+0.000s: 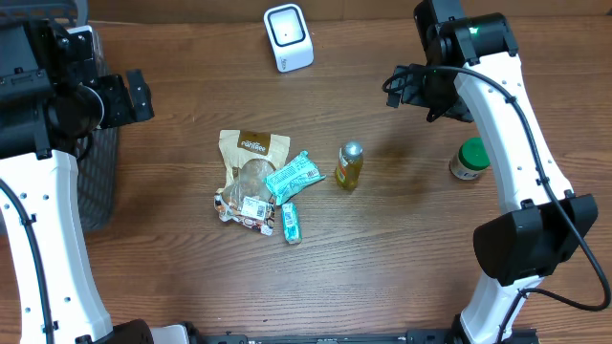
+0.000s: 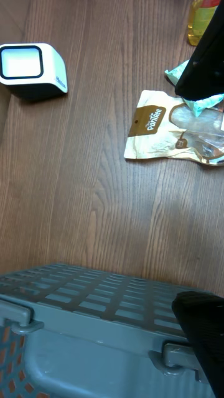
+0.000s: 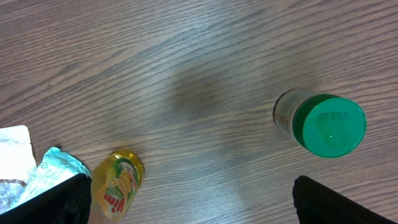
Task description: Scan the item barcode
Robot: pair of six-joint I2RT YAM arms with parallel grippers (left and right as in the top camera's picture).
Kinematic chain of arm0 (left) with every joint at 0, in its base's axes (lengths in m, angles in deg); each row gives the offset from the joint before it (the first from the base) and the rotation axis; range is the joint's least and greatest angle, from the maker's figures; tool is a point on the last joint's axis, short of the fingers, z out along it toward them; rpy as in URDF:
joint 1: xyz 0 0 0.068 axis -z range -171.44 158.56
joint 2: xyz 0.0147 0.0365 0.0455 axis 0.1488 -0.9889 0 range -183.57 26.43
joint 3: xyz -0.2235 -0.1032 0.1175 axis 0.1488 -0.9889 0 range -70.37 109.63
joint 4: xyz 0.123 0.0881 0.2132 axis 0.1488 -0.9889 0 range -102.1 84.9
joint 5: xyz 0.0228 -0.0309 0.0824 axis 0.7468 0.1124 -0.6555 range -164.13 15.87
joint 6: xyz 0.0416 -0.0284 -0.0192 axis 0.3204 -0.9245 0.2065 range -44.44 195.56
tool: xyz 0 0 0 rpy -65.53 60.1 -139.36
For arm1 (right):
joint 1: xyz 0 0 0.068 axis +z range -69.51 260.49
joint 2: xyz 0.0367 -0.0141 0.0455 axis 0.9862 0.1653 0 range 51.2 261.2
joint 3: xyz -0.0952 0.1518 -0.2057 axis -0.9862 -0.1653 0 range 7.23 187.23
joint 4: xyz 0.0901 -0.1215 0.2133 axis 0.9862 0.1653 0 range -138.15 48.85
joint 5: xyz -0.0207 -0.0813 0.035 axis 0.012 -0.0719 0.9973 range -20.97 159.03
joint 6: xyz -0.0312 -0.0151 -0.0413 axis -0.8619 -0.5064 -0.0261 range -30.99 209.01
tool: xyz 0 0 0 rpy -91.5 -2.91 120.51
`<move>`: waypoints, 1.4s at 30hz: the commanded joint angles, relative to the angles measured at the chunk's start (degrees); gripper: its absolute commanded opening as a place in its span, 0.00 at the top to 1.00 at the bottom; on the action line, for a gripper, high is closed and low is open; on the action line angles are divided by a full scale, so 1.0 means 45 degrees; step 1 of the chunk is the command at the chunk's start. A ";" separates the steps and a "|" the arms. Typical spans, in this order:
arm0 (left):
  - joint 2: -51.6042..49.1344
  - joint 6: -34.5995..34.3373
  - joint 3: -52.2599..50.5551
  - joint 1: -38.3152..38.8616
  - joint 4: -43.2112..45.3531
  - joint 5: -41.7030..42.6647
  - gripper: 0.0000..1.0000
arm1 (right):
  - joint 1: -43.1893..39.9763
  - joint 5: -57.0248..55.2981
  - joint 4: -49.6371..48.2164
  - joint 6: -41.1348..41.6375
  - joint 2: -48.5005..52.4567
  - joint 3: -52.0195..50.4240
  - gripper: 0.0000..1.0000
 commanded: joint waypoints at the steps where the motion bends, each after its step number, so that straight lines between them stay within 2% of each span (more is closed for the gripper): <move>1: -0.0029 -0.0078 0.0141 0.0024 0.0034 -0.0024 0.00 | -0.0039 -0.0044 -0.0029 0.0058 -0.0136 -0.0209 0.00; 6: -0.0029 -0.0078 0.0141 0.0024 0.0034 -0.0024 0.01 | -0.0039 -0.0049 -0.0219 0.0053 -0.0112 -0.0248 0.00; 9: -0.0029 -0.0078 0.0141 0.0024 0.0034 -0.0029 0.01 | -0.0039 -0.0044 -0.0199 0.0199 -0.0253 -0.0087 0.10; 10: -0.0029 -0.0078 0.0141 0.0024 0.0034 -0.0024 0.00 | -0.0039 -0.0053 -0.0180 0.0359 -0.0447 -0.0044 0.10; 19: -0.0029 -0.0078 0.0141 0.0024 0.0034 -0.0024 0.00 | 0.0029 0.0000 0.0719 0.0437 -0.2822 -0.0049 0.06; 26: -0.0029 -0.0078 0.0141 0.0024 0.0034 -0.0024 0.00 | 0.0806 0.1234 0.0719 -0.0068 -0.3065 -0.0204 0.02; 33: -0.0029 -0.0078 0.0141 0.0024 0.0034 -0.0024 0.00 | 0.2103 0.1491 -0.0442 -0.0345 -0.3007 -0.1821 0.00; 42: -0.0029 -0.0078 0.0141 0.0024 0.0034 -0.0024 0.00 | 0.3104 0.1496 -0.3133 -0.0539 -0.3002 -0.4877 0.00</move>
